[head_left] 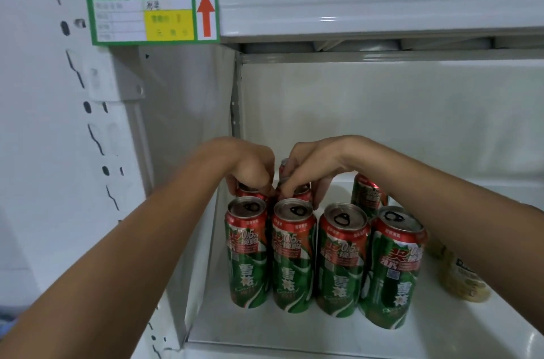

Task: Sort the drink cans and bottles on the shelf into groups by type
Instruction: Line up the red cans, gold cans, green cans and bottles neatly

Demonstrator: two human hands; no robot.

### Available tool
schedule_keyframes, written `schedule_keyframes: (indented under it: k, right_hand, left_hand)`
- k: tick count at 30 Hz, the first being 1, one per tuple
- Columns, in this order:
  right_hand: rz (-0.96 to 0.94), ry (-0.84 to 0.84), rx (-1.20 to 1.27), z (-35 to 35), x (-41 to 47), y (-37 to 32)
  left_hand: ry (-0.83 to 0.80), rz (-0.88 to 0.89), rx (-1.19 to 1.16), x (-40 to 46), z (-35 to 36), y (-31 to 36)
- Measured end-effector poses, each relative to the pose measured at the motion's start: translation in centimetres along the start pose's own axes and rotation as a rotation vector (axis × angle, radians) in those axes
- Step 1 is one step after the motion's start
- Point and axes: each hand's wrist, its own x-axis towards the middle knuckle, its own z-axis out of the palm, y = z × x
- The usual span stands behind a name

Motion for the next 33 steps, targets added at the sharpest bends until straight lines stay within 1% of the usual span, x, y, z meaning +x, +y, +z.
schedule_keyframes:
  k: [3, 7, 9, 11, 13, 15, 17, 18, 19, 21, 23, 25, 26, 27, 29, 33]
  right_hand:
    - [0.023, -0.034, -0.028, 0.0, -0.2, -0.3]
    - [0.076, -0.077, -0.076, -0.2, -0.8, -0.5]
    - [0.059, -0.092, -0.061, -0.3, -1.5, -0.1]
    - [0.011, -0.050, -0.019, -0.6, -2.4, 0.8]
    - [-0.062, 0.105, 0.045, -1.4, -3.8, 2.2]
    - [-0.141, 0.349, 0.108, -2.6, -5.5, 4.2]
    - [-0.186, 0.555, 0.083, -3.6, -7.0, 6.5]
    - [-0.182, 0.613, 0.041, -3.9, -7.5, 7.7]
    - [-0.155, 0.629, -0.004, -4.1, -7.9, 8.9]
    - [-0.051, 0.565, -0.070, -3.8, -8.3, 11.0]
    - [0.023, 0.467, -0.088, -3.1, -8.6, 12.4]
    - [-0.002, 0.407, -0.027, -2.3, -8.6, 13.1]
    - [-0.035, 0.396, 0.003, -2.1, -8.6, 13.4]
    - [-0.060, 0.398, 0.005, -2.0, -8.5, 13.6]
    - [-0.071, 0.413, -0.035, -1.9, -8.3, 13.7]
    - [-0.032, 0.458, -0.086, -1.1, -7.5, 13.8]
  left_hand:
    - [0.008, -0.002, -0.003, 0.0, 0.0, 0.2]
    - [0.006, -0.014, -0.075, 0.0, -0.1, 0.4]
    - [0.015, -0.034, -0.056, 0.2, -0.1, 0.6]
    - [0.047, -0.034, -0.023, 0.5, -0.2, 0.7]
    - [0.136, 0.022, -0.022, 1.1, -0.4, 0.6]
    - [0.271, 0.108, -0.061, 1.8, -0.7, 0.8]
    - [0.414, 0.161, -0.082, 3.0, -1.1, 1.5]
    - [0.466, 0.166, -0.069, 3.7, -1.3, 2.0]
    - [0.493, 0.162, -0.045, 4.5, -1.6, 2.6]
    - [0.450, 0.135, 0.014, 5.9, -2.1, 3.6]
    - [0.315, 0.092, 0.082, 7.3, -2.3, 3.9]
    - [0.177, 0.053, 0.076, 8.5, -2.2, 3.6]
    - [0.141, 0.047, 0.052, 9.1, -2.0, 3.4]
    - [0.137, 0.048, 0.025, 9.6, -1.7, 3.2]
    - [0.191, 0.050, -0.006, 10.4, -1.3, 2.8]
    - [0.266, 0.048, 0.029, 10.9, -0.8, 2.8]
